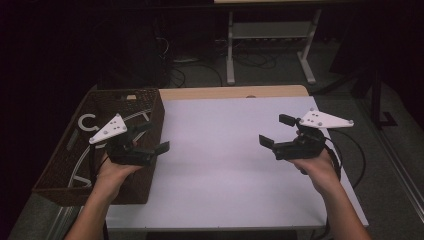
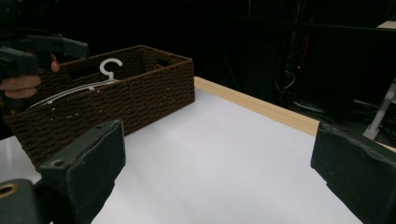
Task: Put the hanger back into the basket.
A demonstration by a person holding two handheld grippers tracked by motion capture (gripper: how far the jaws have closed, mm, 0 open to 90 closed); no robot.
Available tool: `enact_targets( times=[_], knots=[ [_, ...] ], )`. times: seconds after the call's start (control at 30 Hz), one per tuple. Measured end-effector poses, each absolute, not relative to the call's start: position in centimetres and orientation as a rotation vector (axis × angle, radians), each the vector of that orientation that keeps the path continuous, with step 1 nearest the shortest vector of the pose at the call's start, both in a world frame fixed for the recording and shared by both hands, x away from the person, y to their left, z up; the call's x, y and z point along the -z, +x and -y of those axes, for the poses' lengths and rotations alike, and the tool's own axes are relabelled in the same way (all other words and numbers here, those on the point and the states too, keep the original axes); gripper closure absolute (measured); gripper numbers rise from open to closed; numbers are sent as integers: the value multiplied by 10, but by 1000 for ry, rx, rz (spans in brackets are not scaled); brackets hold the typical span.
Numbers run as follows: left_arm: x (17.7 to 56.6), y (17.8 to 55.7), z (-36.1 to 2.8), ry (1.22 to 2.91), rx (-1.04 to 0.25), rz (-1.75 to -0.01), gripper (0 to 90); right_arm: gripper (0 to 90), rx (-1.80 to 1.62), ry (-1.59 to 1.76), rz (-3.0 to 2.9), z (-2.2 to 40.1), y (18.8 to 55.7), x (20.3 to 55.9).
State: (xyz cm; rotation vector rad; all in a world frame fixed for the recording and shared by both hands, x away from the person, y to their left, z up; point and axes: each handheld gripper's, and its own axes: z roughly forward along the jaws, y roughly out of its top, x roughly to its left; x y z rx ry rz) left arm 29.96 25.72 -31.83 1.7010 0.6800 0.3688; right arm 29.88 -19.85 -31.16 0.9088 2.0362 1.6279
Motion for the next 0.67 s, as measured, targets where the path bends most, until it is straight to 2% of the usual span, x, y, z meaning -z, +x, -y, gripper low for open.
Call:
enact_targets(
  times=[0.67],
  knots=[
    [324, 299, -255, 1709, -365, -676, 21, 26, -1624, 904, -2043, 200, 297, 312]
  ],
)
